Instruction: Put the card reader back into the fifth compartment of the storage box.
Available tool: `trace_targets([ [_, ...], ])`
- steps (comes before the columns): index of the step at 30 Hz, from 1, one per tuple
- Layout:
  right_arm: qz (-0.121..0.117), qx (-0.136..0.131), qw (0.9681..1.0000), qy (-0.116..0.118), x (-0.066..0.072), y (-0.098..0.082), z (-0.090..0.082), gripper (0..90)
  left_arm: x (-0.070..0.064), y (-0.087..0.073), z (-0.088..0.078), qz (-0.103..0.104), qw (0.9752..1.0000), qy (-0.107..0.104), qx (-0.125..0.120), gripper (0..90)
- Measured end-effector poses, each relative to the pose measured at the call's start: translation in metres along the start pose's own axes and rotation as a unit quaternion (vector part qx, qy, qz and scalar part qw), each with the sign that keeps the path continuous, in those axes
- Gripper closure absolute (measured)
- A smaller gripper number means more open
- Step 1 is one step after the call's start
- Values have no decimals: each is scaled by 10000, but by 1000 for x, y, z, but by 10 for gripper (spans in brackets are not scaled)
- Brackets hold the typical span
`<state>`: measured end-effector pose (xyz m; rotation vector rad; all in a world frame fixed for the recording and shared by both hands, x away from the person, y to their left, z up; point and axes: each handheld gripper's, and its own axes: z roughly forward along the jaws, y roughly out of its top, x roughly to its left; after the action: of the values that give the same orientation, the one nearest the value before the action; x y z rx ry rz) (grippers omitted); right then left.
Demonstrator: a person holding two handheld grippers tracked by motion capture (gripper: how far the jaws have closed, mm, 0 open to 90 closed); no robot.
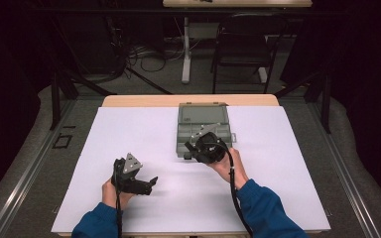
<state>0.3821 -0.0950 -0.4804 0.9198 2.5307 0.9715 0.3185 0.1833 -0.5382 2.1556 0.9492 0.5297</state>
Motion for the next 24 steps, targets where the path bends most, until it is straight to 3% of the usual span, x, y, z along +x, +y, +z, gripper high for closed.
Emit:
trace_targets([
  [24, 44, 9, 10000, -60, -8, 20, 14, 730, 0, 0, 1, -12, 10000, 0, -18, 0],
])
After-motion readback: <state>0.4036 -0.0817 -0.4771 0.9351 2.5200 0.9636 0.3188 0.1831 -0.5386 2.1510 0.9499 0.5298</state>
